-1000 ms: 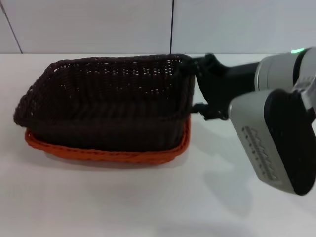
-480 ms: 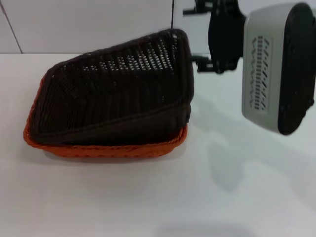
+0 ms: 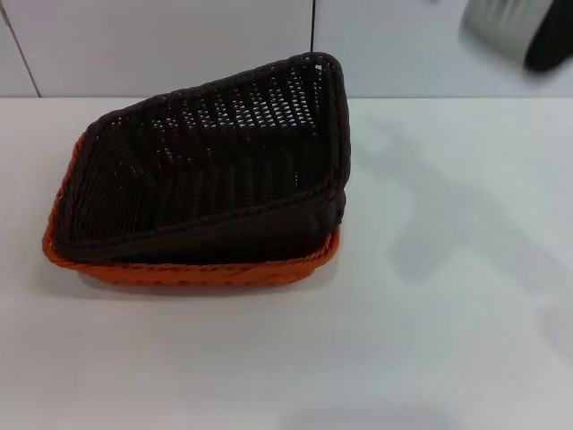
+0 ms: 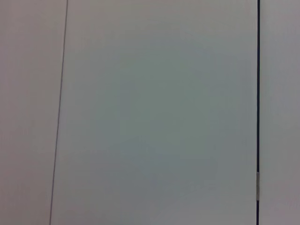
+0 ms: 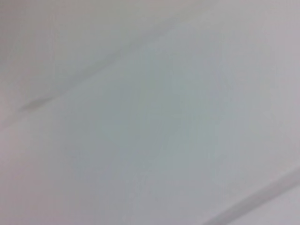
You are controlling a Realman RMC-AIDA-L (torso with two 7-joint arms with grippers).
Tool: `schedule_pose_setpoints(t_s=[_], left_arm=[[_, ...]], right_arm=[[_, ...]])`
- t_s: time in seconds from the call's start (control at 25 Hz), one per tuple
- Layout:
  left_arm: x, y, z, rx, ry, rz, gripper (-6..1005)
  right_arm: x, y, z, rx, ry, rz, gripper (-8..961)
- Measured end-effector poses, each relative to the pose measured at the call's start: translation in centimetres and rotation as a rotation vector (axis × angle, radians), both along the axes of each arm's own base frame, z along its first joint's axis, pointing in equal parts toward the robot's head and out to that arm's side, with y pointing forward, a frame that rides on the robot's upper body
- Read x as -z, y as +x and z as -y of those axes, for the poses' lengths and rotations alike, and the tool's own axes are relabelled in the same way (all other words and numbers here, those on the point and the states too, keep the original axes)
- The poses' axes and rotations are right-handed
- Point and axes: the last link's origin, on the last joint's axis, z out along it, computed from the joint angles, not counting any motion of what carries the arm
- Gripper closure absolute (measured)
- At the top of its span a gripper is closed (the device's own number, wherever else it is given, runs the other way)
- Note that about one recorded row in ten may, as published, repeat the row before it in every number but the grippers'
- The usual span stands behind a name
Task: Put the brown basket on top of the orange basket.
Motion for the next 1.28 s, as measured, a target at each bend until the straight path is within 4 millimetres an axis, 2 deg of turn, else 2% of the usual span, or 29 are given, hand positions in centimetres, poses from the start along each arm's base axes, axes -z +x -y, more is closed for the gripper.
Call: schedule_pose_setpoints(t_s=[0.08, 0.12, 0.16, 0.2, 0.24, 0.32, 0.36, 0.4, 0.44, 0.48, 0.52, 0.56, 0.6, 0.64, 0.68, 0.72, 0.76, 0.84, 0.88, 0.92, 0.96, 1.0, 1.04, 1.08, 1.16, 1.28], left_arm=[[0.0, 0.0, 0.0, 0.002, 0.002, 0.001, 199], [0.0, 0.0, 0.0, 0.002, 0.002, 0.001, 199], [0.0, 0.1, 0.0, 0.003, 0.004, 0.001, 199], [0.0, 0.1, 0.0, 0.003, 0.004, 0.001, 199], [0.0, 0.1, 0.0, 0.003, 0.004, 0.002, 199], [0.0, 0.1, -0.1, 0.003, 0.004, 0.004, 199], [0.0, 0.1, -0.1, 0.004, 0.004, 0.004, 199], [0.0, 0.1, -0.1, 0.004, 0.004, 0.004, 199], [0.0, 0.1, -0.1, 0.005, 0.003, 0.004, 199], [0.0, 0.1, -0.1, 0.005, 0.003, 0.004, 199], [0.0, 0.1, -0.2, 0.006, 0.003, 0.004, 199], [0.1, 0.2, -0.2, 0.008, 0.001, 0.003, 199], [0.1, 0.2, -0.2, 0.008, 0.000, 0.002, 199], [0.1, 0.2, -0.2, 0.008, 0.000, 0.001, 199], [0.1, 0.2, -0.2, 0.006, -0.001, 0.000, 199], [0.0, 0.2, -0.2, 0.006, -0.001, -0.001, 199], [0.0, 0.2, -0.3, 0.007, -0.001, -0.002, 199], [0.0, 0.2, -0.5, 0.007, -0.004, -0.006, 199], [0.0, 0.2, -0.5, 0.007, -0.004, -0.006, 199], [0.0, 0.2, -0.6, 0.007, -0.005, -0.009, 199], [0.0, 0.2, -0.8, 0.008, -0.009, -0.013, 199], [0.0, 0.2, -0.8, 0.008, -0.009, -0.013, 199], [0.0, 0.2, -0.8, 0.008, -0.010, -0.015, 199], [0.0, 0.2, -0.9, 0.009, -0.011, -0.016, 199], [0.0, 0.2, -0.9, 0.010, -0.013, -0.017, 199], [0.0, 0.2, -0.9, 0.008, -0.012, -0.019, 199]], right_arm=[[-1.5, 1.2, -1.6, 0.036, 0.098, -0.151, 203], [-1.5, 1.2, -1.6, 0.036, 0.098, -0.151, 203], [-2.7, 2.9, -2.7, 0.073, 0.175, -0.297, 203], [-2.7, 2.9, -2.7, 0.073, 0.175, -0.297, 203], [-3.2, 3.9, -3.2, 0.094, 0.208, -0.383, 203], [-3.9, 6.6, -3.8, 0.161, 0.259, -0.542, 203], [-4.1, 9.9, -4.0, 0.238, 0.318, -0.652, 203], [-4.1, 9.9, -4.0, 0.238, 0.318, -0.652, 202], [-3.7, 13.1, -3.9, 0.302, 0.390, -0.714, 202], [-3.4, 14.8, -3.6, 0.332, 0.432, -0.750, 202], [-3.4, 14.8, -3.6, 0.332, 0.432, -0.750, 202], [-2.6, 18.4, -2.6, 0.374, 0.519, -0.825, 202], [-2.6, 18.4, -2.6, 0.374, 0.519, -0.825, 202], [-2.2, 21.5, -0.9, 0.363, 0.605, -0.914, 202], [-1.9, 22.7, -0.1, 0.351, 0.624, -0.950, 202], [-1.9, 22.7, -0.1, 0.351, 0.624, -0.950, 202], [-1.4, 25.1, 2.0, 0.313, 0.637, -1.018, 202], [-0.8, 26.8, 3.6, 0.281, 0.623, -1.044, 202], [-0.8, 26.8, 3.6, 0.281, 0.623, -1.044, 203], [-0.5, 27.6, 4.3, 0.265, 0.616, -1.048, 203], [0.2, 28.8, 6.0, 0.219, 0.618, -1.028, 203], [0.2, 28.8, 6.0, 0.219, 0.618, -1.028, 203], [0.7, 29.3, 7.4, 0.180, 0.630, -0.993, 203], [0.7, 29.3, 7.4, 0.180, 0.630, -0.993, 203], [1.3, 30.2, 9.0, 0.191, 0.664, -0.994, 203], [1.7, 30.6, 9.6, 0.223, 0.675, -1.013, 203]])
